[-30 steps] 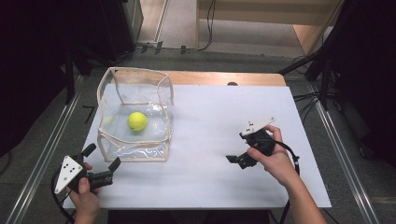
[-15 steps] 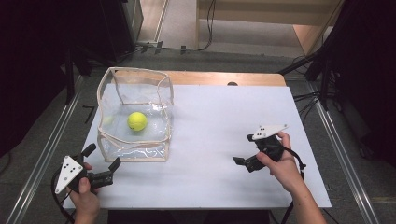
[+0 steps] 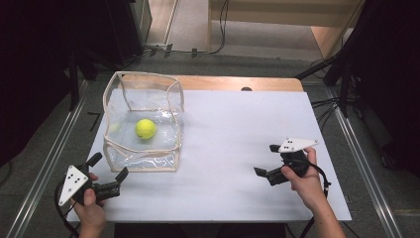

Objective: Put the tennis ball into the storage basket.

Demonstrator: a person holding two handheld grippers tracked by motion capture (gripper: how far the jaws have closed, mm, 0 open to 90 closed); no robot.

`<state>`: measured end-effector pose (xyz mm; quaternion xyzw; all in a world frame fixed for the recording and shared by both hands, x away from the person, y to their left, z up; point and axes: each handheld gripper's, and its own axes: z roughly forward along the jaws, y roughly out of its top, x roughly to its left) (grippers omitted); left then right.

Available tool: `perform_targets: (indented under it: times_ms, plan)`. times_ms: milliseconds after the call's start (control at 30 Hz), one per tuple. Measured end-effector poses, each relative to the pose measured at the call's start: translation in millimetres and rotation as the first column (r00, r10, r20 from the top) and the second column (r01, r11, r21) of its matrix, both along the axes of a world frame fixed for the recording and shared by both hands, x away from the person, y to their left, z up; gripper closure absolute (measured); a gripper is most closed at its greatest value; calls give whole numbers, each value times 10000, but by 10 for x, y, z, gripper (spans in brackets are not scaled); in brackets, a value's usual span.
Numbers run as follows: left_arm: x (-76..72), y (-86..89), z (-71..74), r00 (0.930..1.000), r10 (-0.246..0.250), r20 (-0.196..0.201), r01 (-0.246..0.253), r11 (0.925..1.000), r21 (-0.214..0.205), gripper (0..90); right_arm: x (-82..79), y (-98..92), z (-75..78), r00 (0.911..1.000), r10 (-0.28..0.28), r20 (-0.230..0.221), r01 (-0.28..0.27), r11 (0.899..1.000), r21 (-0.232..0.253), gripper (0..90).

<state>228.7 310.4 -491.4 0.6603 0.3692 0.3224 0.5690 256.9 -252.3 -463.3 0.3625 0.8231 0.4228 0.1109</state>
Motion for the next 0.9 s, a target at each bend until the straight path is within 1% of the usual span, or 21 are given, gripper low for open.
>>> perform_targets:
  times_ms: [133,233,600,733,800,833,900]
  plan:
    - [0,-2,0,10000,-3,9,3,10000,7,0,-26,-54,-45,9999,-148,46,147,9997,176,0]
    - [0,-2,0,10000,-7,-3,7,10000,18,0,-43,-103,-75,9994,-291,168,286,9991,313,0]
    - [1,-2,-1,10000,-8,-12,8,10000,-1,0,-91,-271,-193,9948,-849,562,797,9929,882,0]
    - [1,0,-1,10000,-35,-13,35,10000,-7,0,-112,-348,-241,9902,-1174,751,1086,9877,1126,0]
    - [0,0,-1,10000,-26,-13,26,10000,2,0,-131,-394,-268,9857,-1405,929,1283,9836,1266,0]
    - [1,0,-1,10000,-40,-14,40,10000,1,0,-146,-424,-287,9816,-1585,1061,1436,9803,1354,0]
    - [1,0,-1,10000,-35,-8,35,10000,23,0,-168,-474,-313,9756,-1860,1164,1678,9743,1503,0]
